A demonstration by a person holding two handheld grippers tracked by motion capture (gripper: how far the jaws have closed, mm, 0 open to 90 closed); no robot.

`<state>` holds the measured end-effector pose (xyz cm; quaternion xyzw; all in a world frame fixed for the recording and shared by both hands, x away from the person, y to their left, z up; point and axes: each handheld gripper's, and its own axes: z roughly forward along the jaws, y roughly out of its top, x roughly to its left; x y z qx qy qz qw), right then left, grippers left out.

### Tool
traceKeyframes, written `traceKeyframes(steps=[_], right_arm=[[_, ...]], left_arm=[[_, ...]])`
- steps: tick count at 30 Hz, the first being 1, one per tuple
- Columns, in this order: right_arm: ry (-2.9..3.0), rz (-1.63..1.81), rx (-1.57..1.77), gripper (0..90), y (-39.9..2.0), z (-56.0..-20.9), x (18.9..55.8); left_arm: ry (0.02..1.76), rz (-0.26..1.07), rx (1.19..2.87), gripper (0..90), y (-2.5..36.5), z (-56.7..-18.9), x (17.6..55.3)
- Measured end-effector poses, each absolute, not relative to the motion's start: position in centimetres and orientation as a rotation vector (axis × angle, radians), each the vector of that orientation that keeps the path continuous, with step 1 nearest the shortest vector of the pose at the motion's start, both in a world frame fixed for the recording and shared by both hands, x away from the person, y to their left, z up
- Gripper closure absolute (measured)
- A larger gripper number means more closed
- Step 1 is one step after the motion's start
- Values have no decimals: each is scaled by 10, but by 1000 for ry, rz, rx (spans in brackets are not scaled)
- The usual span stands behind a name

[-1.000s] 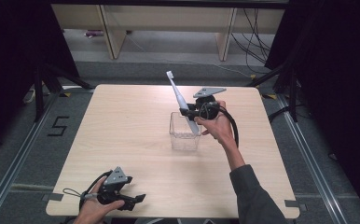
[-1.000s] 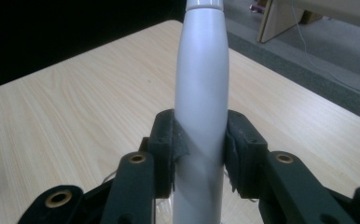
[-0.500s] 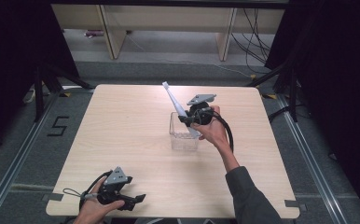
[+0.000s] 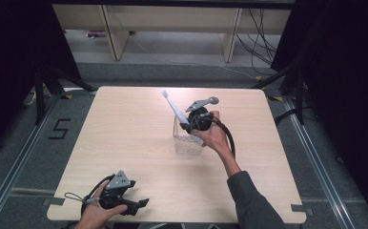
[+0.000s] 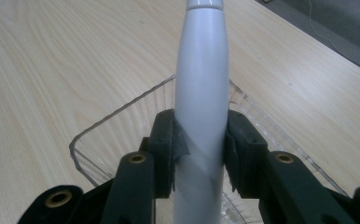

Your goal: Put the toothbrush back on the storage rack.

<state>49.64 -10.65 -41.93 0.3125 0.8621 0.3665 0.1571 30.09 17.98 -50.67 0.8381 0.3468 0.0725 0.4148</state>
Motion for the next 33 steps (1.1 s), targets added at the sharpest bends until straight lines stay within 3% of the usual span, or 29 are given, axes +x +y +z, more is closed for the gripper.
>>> traceKeyframes(steps=[33], right_arm=[[2533,948,913,663,-101,-432,504]], left_arm=[[870,183,2104,149,180,-507,301]])
